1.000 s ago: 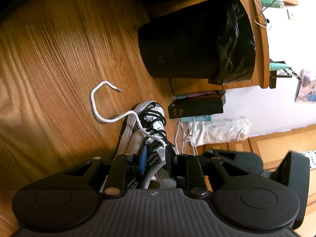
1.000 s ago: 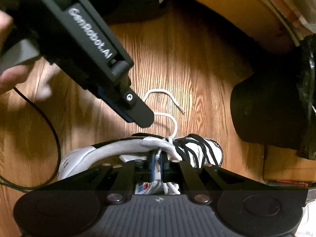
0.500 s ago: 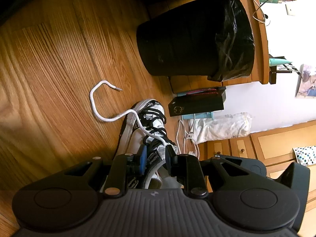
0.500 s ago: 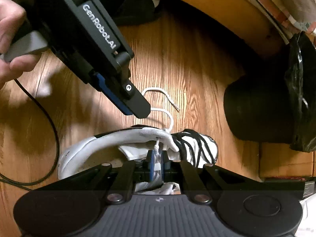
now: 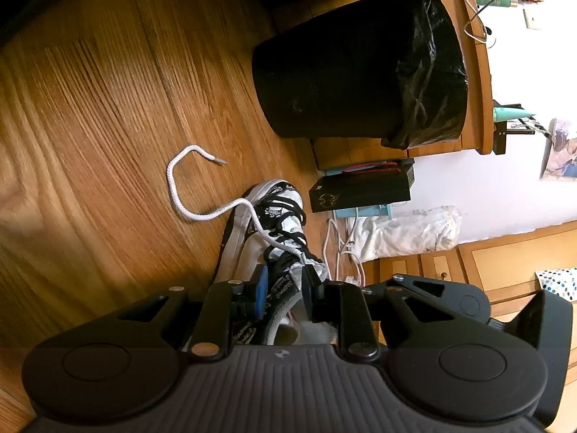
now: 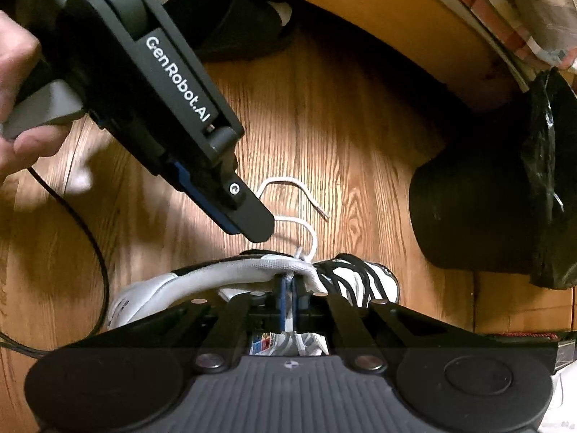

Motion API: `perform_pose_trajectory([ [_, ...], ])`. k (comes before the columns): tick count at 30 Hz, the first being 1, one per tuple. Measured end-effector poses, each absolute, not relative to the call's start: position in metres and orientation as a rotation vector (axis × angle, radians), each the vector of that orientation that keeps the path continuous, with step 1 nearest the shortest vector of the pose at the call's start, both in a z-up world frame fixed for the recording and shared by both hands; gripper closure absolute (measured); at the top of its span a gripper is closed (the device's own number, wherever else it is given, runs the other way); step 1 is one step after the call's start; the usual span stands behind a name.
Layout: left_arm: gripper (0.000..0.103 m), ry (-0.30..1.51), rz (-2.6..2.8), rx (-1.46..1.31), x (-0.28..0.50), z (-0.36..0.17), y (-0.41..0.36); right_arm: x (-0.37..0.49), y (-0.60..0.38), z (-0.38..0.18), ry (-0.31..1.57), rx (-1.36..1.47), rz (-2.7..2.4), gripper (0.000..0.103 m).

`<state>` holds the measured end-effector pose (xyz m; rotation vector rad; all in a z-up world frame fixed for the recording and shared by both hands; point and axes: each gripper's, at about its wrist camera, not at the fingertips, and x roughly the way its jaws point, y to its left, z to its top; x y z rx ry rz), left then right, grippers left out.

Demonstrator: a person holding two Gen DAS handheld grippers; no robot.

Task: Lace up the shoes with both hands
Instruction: 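Tug the lace tight and open the right gripper beside the left gripper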

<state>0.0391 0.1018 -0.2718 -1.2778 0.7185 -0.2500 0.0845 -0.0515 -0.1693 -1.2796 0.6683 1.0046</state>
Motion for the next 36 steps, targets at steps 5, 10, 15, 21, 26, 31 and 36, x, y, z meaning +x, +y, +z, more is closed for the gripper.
perform_pose_trajectory([
  [5,0.081,0.706,-0.236,-1.299,0.043,-0.27,0.101,0.082,-0.056,-0.167,0.682,-1.249,0.987,0.099],
  [10,0.071,0.705,-0.208,-1.31,0.05,-0.267,0.101,0.082,-0.055,-0.167,0.691,-1.231,0.979,0.099],
  [15,0.071,0.721,-0.212,-1.31,0.064,-0.263,0.089,0.079,-0.056,-0.162,0.693,-1.231,0.98,0.099],
  [21,0.077,0.75,-0.206,-1.302,0.073,-0.266,0.082,0.079,-0.055,-0.162,0.693,-1.229,0.98,0.099],
  [26,0.101,0.735,-0.205,-1.331,0.072,-0.27,0.082,0.076,-0.057,-0.163,0.679,-1.236,0.968,0.099],
  [31,0.101,0.725,-0.191,-1.331,0.069,-0.27,0.083,0.07,-0.06,-0.16,0.66,-1.235,0.948,0.088],
  [36,0.101,0.721,-0.167,-1.297,0.07,-0.263,0.085,0.07,-0.065,-0.151,0.652,-1.215,0.924,0.079],
])
